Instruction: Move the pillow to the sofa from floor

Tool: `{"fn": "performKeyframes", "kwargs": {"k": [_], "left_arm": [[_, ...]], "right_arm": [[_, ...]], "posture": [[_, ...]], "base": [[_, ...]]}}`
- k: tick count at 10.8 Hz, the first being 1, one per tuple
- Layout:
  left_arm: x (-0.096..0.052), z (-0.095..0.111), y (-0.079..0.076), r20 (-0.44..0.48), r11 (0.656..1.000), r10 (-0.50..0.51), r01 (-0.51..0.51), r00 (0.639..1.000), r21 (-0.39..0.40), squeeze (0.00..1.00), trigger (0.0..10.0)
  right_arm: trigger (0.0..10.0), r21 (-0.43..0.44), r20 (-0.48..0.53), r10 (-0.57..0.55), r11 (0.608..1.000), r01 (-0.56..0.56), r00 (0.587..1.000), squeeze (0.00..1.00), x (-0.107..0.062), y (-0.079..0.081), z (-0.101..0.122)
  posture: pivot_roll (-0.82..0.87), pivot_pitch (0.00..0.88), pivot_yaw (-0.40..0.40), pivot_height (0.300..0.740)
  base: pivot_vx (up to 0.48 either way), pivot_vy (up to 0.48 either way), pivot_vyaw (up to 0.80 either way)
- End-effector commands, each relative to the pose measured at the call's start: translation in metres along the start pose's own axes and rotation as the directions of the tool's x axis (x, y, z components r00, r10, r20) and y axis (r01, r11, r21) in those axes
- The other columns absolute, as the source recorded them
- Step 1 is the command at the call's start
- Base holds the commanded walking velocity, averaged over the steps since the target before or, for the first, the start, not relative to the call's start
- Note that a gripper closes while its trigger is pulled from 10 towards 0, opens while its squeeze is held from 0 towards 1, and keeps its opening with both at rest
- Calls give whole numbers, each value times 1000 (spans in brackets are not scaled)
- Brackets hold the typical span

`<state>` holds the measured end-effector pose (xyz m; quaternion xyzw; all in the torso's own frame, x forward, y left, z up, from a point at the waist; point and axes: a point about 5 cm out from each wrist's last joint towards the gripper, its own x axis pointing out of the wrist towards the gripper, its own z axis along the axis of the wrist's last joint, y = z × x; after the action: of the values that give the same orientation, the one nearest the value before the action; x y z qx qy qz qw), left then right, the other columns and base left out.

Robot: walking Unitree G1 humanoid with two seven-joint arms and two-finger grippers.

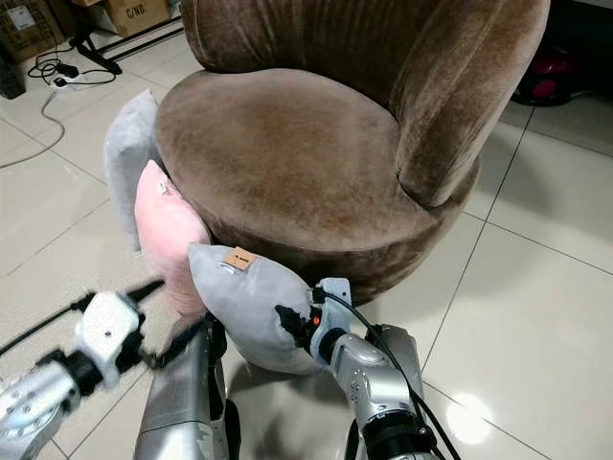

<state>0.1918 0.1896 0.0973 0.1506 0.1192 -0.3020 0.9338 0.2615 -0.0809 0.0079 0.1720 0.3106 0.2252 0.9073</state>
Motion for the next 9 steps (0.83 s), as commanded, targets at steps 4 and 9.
{"fn": "performKeyframes", "kwargs": {"k": [4,9], "left_arm": [[-12,-23,-7,-167,991,-93,75,982,-107,0,10000],[-17,-27,-17,-219,967,-204,163,954,-194,0,10000]], "right_arm": [[0,-29,-49,11,999,-13,999,0,3,4,-9],[0,-29,-56,10,1000,-11,998,0,4,3,-8]], "posture": [[178,67,61,470],[176,61,55,470]], "base": [[0,0,0],[0,0,0]]}}
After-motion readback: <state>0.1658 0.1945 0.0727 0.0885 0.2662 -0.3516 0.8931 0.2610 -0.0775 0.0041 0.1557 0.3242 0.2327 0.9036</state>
